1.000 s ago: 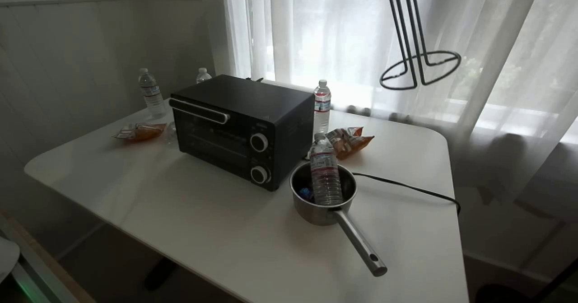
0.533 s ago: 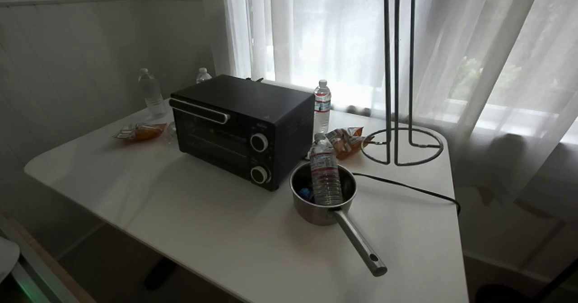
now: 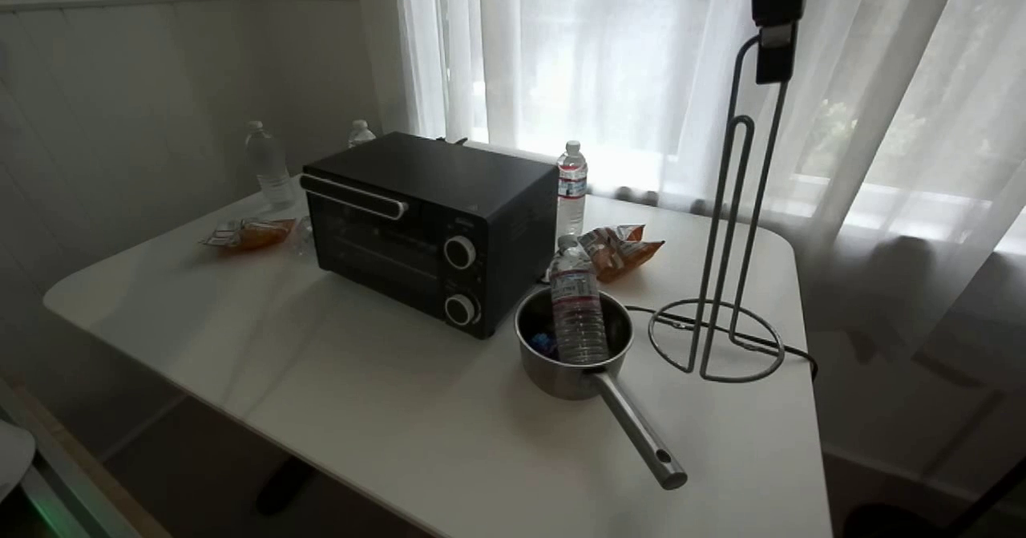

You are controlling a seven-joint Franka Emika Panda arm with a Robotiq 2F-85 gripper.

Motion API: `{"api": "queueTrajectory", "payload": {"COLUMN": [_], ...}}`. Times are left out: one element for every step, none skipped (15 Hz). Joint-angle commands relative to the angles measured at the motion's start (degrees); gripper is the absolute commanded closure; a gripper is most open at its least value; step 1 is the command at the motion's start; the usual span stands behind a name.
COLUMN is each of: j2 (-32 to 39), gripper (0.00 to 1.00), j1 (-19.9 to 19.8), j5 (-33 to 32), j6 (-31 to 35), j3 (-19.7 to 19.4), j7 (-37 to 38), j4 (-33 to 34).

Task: Move the silver stand to the right

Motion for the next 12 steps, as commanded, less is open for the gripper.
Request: {"api": "queueTrajectory", "payload": {"j2": [8.19,9.91,11.66,13.39,14.92,16.28,17.72,19.01,20.11,21.14,21.91,22.69], "gripper": [0.98,0.98,0.98,0.98,0.98,0.98,0.98,0.98,0.98,0.98,0.98,0.98], "j1": [-4.29,-4.98,-5.68,-6.28,-6.84,-7.39,-7.92,-8.39,-8.83,-9.23,-9.68,-10.06], "j5": [5.21,6.08,6.88,7.27,7.45,7.64,7.82,7.98,7.98,8.0,8.11,8.19], "j6": [-3.9,-3.89,-4.41,-4.81,-4.79,-4.94,-4.75,-5.16,-5.2,-5.77,-6.68,-6.99], "j3": [1.75,2.18,2.62,2.93,3.13,3.39,3.6,3.77,3.87,3.98,4.15,4.36], "j7": [-1.38,-1.18,-0.98,-0.91,-0.9,-0.92,-0.97,-0.61,-0.45,-0.15,0.15,0.09], "j4": [11.49,13.37,15.42,17.43,19.18,20.79,22.38,23.94,25.23,26.43,27.49,28.46]}}
